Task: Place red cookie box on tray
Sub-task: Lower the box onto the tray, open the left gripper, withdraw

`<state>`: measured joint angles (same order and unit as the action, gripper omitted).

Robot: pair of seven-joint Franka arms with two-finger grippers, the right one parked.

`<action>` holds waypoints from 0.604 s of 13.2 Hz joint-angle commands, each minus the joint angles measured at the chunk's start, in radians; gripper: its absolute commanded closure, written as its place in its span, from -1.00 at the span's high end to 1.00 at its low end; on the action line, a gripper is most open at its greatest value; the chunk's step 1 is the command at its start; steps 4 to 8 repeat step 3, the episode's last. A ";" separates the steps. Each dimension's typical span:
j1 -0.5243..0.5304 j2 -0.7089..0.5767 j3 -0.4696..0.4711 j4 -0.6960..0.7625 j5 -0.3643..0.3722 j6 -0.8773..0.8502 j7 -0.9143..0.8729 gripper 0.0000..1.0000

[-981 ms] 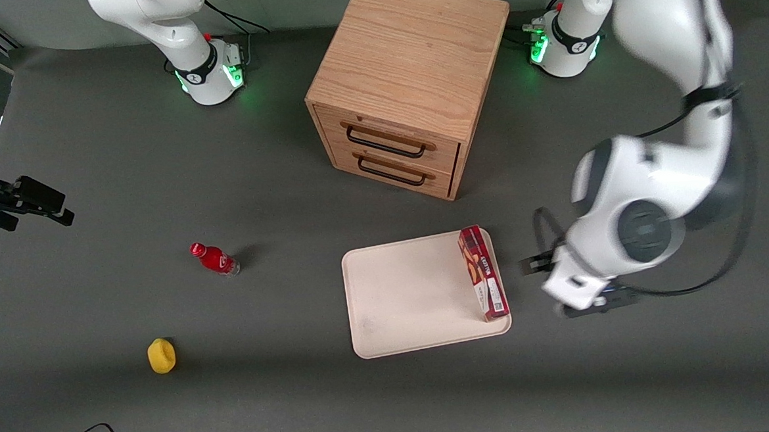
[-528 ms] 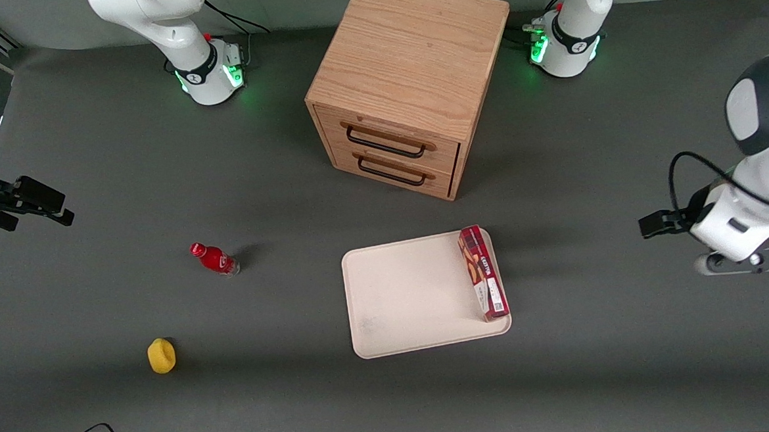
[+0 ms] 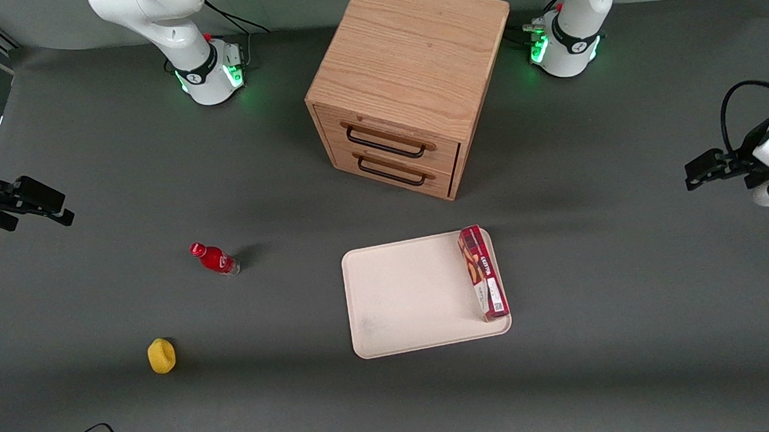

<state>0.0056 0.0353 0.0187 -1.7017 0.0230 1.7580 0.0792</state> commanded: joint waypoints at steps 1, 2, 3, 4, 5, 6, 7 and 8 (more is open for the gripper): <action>-0.010 0.049 -0.003 0.068 -0.014 -0.032 0.016 1.00; -0.016 0.054 -0.003 0.077 -0.020 -0.035 0.016 1.00; -0.018 0.051 -0.005 0.079 -0.020 -0.041 0.014 1.00; -0.018 0.051 -0.005 0.079 -0.020 -0.041 0.014 1.00; -0.018 0.051 -0.005 0.079 -0.020 -0.041 0.014 1.00; -0.018 0.051 -0.005 0.079 -0.020 -0.041 0.014 1.00; -0.018 0.051 -0.005 0.079 -0.020 -0.041 0.014 1.00; -0.018 0.051 -0.005 0.079 -0.020 -0.041 0.014 1.00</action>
